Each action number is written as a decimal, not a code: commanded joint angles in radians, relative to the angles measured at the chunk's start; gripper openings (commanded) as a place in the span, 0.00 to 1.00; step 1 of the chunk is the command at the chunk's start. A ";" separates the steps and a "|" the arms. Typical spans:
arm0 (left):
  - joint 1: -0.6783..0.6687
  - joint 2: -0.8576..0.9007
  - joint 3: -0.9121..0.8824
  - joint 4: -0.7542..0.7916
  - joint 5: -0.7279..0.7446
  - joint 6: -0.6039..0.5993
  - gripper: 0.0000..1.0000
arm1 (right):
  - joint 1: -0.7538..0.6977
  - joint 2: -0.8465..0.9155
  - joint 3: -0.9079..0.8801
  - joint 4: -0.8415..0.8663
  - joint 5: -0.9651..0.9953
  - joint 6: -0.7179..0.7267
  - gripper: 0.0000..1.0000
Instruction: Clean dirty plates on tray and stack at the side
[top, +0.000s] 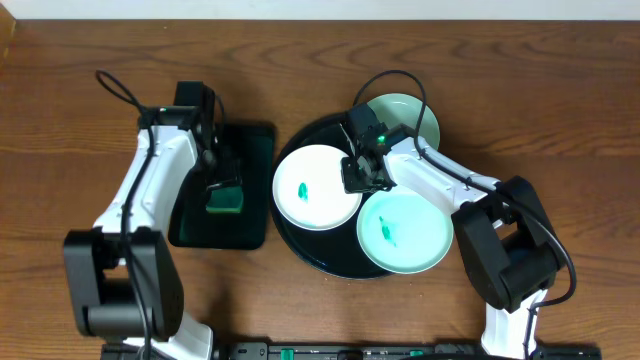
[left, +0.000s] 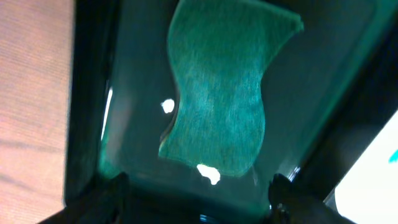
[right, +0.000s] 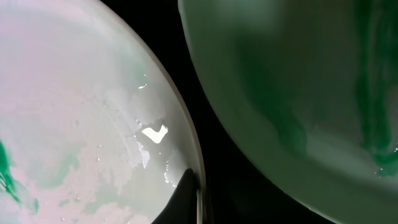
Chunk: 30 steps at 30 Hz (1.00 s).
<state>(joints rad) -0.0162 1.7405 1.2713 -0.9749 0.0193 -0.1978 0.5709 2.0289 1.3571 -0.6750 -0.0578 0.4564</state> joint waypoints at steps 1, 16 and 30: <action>-0.001 0.045 0.002 0.032 -0.005 0.067 0.66 | 0.020 0.031 0.002 0.007 0.016 0.003 0.01; -0.001 0.254 -0.002 0.125 0.066 0.124 0.20 | 0.020 0.031 0.001 0.010 0.016 0.003 0.02; 0.000 0.020 0.057 0.054 0.021 -0.007 0.07 | 0.020 0.031 0.001 0.028 -0.002 0.004 0.01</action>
<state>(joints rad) -0.0162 1.8824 1.2831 -0.9100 0.0521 -0.1429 0.5747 2.0289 1.3579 -0.6685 -0.0521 0.4564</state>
